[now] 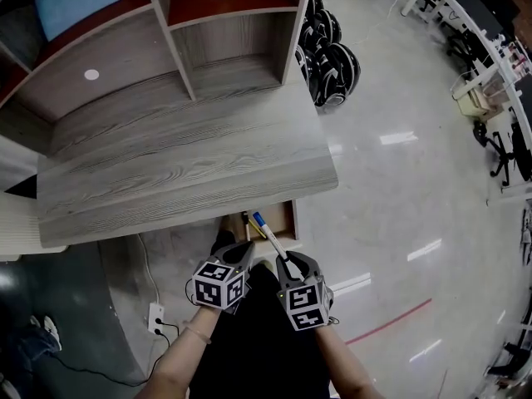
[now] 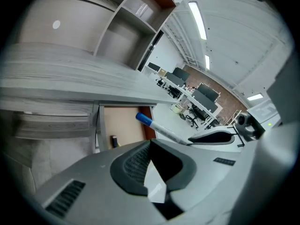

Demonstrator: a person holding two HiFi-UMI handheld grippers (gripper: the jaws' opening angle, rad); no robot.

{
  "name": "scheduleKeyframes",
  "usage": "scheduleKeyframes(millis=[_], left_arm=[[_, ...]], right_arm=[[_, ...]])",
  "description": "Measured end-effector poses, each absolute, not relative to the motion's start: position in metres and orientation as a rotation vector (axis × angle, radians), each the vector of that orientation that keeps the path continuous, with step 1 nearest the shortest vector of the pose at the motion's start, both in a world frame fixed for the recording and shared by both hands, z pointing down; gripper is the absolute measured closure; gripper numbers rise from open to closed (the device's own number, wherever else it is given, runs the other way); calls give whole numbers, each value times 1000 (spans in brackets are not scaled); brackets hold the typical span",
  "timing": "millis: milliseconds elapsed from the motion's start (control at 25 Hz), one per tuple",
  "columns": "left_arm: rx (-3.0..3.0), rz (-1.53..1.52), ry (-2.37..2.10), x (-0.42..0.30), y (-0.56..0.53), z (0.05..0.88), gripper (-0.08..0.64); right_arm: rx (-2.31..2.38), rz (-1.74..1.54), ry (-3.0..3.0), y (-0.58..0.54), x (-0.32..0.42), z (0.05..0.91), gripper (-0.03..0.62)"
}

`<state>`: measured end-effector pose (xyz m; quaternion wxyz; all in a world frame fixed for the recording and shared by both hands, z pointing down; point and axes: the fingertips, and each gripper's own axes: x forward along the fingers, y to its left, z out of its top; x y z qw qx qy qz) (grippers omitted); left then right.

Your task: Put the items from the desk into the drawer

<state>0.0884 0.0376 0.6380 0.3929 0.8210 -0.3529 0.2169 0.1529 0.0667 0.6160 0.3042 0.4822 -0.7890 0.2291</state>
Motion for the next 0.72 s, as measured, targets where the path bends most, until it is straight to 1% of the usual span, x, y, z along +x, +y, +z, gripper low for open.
scheduleKeyframes(millis=[320, 720], left_arm=[[2066, 597, -867, 91, 41, 654, 532], [2038, 612, -914, 82, 21, 663, 533]], right_arm=[[1267, 680, -2045, 57, 156, 654, 523], [1259, 684, -2021, 17, 154, 684, 523]])
